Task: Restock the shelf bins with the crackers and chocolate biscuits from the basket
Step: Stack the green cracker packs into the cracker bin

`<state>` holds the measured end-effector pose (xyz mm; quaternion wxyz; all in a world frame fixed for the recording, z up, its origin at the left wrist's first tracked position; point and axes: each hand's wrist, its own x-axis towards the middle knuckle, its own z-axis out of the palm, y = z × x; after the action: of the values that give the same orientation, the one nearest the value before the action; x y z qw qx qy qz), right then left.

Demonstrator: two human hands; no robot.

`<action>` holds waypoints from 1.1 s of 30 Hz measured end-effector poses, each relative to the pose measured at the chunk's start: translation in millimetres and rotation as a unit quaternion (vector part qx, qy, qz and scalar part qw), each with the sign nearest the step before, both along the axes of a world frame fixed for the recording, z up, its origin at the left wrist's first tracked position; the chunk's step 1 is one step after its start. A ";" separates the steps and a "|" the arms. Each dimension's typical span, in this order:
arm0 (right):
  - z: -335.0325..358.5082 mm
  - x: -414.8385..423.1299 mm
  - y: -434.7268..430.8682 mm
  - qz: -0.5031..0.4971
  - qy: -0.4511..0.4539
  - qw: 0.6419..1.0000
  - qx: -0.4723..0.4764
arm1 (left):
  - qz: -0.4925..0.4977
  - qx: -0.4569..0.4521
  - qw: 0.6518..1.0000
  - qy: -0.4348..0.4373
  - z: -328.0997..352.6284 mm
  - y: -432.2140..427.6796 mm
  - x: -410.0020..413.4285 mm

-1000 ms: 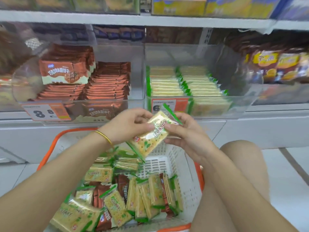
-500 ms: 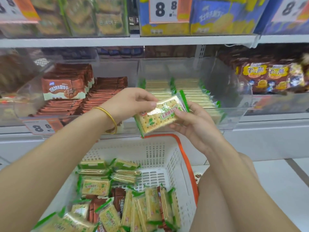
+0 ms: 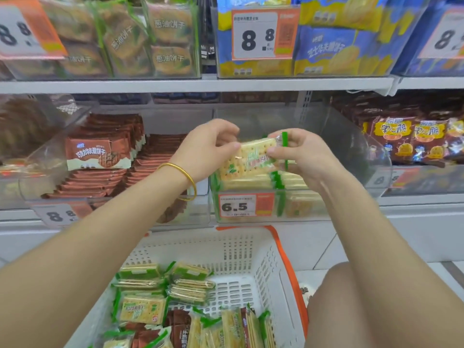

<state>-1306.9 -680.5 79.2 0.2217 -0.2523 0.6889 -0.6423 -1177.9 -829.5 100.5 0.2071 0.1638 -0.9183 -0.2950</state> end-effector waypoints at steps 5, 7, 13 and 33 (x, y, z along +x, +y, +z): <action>-12.6 -80.2 -52.5 -0.138 0.021 0.989 0.037 | 0.050 -0.183 0.978 -0.092 -17.6 -34.7 -24.2; -16.3 -104.1 -81.5 -0.161 0.061 0.980 0.097 | 0.048 -0.197 0.972 -0.123 -27.3 -40.5 -30.2; -27.9 -128.6 -146.0 -0.105 0.260 0.940 0.196 | 0.043 -0.202 0.972 -0.112 -41.3 -50.2 -31.6; -68.4 -134.7 -165.1 -0.197 0.383 0.844 0.320 | 0.038 -0.212 0.972 -0.093 -43.3 -48.2 -31.1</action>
<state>-1441.6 -845.7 10.8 -0.1228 -0.2522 0.9216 -0.2683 -1209.0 -877.7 57.2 0.1620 0.1770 -0.9683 -0.0689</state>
